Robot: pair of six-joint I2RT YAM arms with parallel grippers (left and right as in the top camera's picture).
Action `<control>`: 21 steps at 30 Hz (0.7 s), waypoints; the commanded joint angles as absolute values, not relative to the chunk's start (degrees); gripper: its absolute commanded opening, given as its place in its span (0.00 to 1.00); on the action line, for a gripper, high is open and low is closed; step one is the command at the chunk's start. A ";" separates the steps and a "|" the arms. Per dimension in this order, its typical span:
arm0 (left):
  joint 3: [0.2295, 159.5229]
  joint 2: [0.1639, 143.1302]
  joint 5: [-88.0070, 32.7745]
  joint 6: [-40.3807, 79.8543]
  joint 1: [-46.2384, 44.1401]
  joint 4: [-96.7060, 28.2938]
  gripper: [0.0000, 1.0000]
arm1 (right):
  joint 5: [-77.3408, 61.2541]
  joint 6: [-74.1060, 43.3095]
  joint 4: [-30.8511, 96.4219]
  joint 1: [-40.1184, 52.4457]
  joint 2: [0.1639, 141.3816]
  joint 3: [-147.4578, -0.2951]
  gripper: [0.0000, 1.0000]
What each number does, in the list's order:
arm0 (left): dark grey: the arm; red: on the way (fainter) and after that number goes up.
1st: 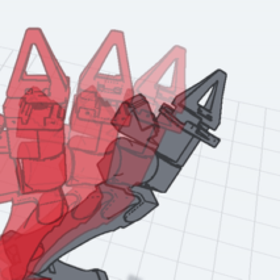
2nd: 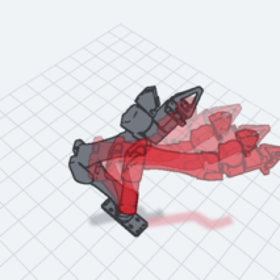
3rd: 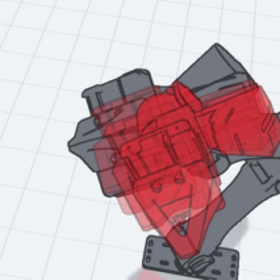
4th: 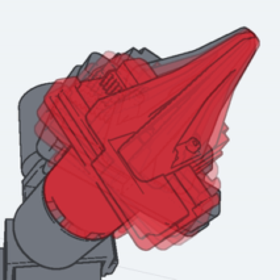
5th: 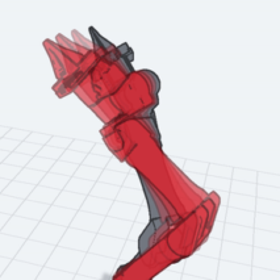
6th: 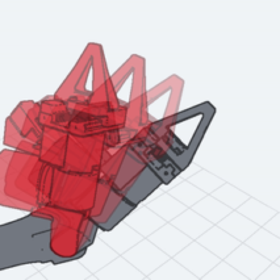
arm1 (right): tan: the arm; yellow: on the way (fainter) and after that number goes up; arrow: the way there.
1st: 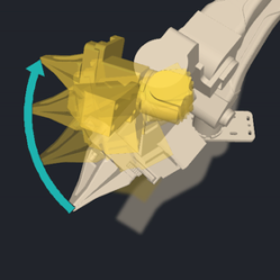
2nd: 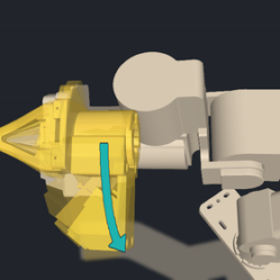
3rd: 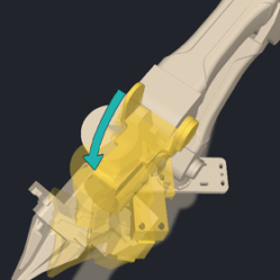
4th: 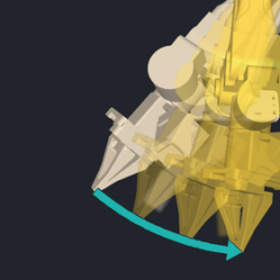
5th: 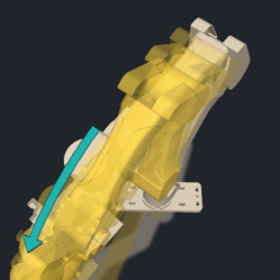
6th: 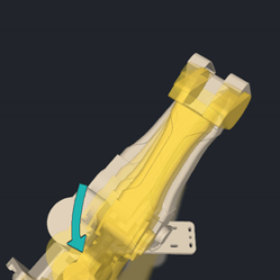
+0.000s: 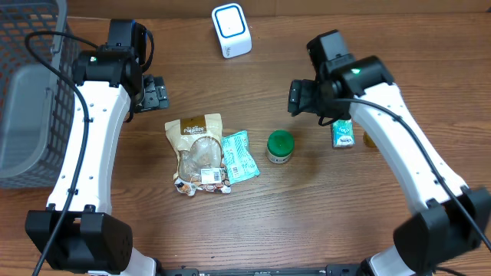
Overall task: Scan the item barcode
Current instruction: 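Release the Kleenex pack and move the right gripper over the green-lidded jar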
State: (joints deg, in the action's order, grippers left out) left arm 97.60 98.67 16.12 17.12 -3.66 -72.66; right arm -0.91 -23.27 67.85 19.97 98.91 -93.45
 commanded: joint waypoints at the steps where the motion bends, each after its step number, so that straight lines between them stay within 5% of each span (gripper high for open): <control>1: 98.39 98.91 16.88 16.71 -3.40 -72.62 0.99 | -10.61 -24.01 68.23 19.81 98.28 -94.35 1.00; 21: 98.39 98.91 16.88 16.71 -3.40 -72.62 1.00 | -14.92 -24.03 68.95 19.88 98.32 -94.17 1.00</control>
State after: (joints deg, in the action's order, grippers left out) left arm 97.60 98.67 16.12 17.10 -3.66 -72.66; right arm -14.26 -23.79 68.88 19.97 98.52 -93.69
